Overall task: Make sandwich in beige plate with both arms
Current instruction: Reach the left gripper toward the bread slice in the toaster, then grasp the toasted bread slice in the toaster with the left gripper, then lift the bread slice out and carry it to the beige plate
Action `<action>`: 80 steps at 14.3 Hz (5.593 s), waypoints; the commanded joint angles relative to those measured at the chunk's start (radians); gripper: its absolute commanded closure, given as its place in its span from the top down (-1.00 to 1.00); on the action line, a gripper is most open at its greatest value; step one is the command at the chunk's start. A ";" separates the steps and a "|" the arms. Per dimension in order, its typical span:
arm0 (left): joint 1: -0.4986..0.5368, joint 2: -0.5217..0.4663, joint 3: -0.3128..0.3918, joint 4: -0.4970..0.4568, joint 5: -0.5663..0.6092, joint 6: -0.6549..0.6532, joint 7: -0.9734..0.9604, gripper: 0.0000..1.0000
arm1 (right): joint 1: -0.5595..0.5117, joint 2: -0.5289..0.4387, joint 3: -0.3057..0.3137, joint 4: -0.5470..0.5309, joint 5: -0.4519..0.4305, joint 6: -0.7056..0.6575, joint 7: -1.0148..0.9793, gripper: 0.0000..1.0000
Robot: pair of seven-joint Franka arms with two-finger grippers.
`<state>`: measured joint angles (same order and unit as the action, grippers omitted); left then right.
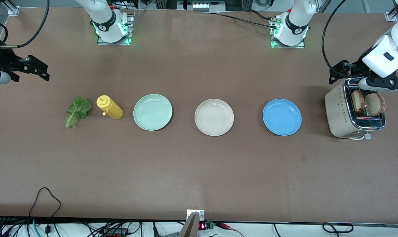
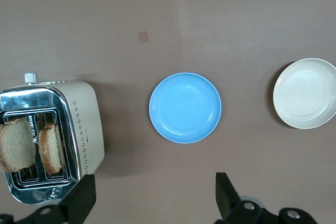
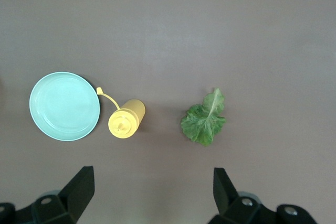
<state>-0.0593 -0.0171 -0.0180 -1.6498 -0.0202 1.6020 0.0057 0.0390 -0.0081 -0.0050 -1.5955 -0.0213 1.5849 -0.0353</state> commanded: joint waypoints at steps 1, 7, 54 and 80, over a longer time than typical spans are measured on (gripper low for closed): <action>-0.002 -0.024 0.001 -0.019 0.003 0.003 0.010 1.00 | -0.008 0.007 0.003 0.026 0.006 -0.011 -0.003 1.00; 0.010 0.006 0.001 0.012 0.003 -0.039 0.008 1.00 | -0.008 0.010 0.003 0.026 0.006 -0.013 0.000 1.00; 0.323 0.092 0.003 -0.472 0.276 0.448 0.226 -0.81 | -0.010 0.017 0.002 0.023 0.004 -0.003 0.000 1.00; 0.018 0.494 -0.257 0.002 -0.625 0.344 -0.015 -0.99 | -0.016 0.019 0.002 0.023 0.008 -0.003 0.002 1.00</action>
<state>-0.0017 0.4316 -0.2794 -1.6513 -0.5334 1.8651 0.0267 0.0288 0.0053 -0.0059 -1.5878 -0.0213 1.5855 -0.0353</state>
